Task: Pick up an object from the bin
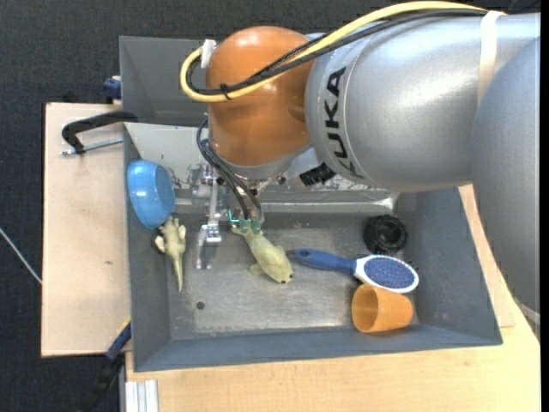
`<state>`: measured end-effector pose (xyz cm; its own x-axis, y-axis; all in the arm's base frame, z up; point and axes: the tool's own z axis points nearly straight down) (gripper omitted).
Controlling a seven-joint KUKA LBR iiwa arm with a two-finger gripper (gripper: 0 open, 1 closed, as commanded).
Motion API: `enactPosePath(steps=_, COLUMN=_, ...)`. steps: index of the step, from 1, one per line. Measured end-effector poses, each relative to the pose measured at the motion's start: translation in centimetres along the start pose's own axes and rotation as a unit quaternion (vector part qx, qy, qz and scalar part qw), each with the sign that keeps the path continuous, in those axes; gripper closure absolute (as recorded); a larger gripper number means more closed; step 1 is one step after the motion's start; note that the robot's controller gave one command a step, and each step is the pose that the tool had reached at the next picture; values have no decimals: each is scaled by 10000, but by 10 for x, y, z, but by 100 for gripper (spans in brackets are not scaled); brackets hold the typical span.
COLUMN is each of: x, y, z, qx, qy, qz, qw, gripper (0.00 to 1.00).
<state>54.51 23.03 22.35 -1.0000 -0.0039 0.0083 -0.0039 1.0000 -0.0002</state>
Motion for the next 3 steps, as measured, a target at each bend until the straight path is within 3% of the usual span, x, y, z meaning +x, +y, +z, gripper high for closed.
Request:
enactPosePath(steps=1, x=-23, y=-11, z=127, qx=6, qy=-5, qz=237, qw=9997, gripper=0)
enactPosePath(steps=2, x=-53, y=4, z=151, qx=-14, qy=-80, qz=-325, qw=9994, gripper=0)
enactPosePath(steps=3, x=-54, y=3, z=150, qx=-18, qy=-96, qz=-311, qw=9995, gripper=100)
